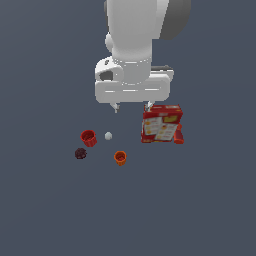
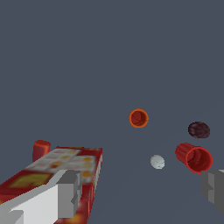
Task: Pick up a designated object from a clutter of objects.
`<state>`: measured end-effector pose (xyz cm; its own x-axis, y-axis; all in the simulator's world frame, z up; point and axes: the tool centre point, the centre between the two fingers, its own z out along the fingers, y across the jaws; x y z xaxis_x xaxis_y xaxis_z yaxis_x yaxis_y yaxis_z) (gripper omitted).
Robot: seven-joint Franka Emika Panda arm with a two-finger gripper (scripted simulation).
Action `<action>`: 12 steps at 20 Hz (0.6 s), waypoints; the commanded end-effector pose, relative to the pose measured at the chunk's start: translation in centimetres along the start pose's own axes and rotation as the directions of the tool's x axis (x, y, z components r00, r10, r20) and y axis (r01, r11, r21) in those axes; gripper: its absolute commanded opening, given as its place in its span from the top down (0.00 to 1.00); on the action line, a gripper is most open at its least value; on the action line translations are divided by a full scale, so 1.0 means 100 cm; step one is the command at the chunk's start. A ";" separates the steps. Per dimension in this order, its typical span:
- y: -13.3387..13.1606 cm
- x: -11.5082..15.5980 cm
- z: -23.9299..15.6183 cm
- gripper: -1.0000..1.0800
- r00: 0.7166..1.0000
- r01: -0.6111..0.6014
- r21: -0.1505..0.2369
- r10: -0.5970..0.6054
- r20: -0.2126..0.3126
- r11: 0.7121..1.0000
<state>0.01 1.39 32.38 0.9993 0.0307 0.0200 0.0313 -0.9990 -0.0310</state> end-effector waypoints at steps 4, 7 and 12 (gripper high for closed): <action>-0.001 0.001 0.001 0.00 1.000 0.000 0.001 0.000 0.005 1.000; -0.003 0.002 0.005 0.00 1.000 0.000 0.004 0.000 0.022 1.000; -0.012 0.007 0.018 0.00 0.997 0.001 0.013 -0.002 0.073 1.000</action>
<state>0.60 2.32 31.10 0.9988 0.0333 -0.0353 0.0319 -0.9987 -0.0409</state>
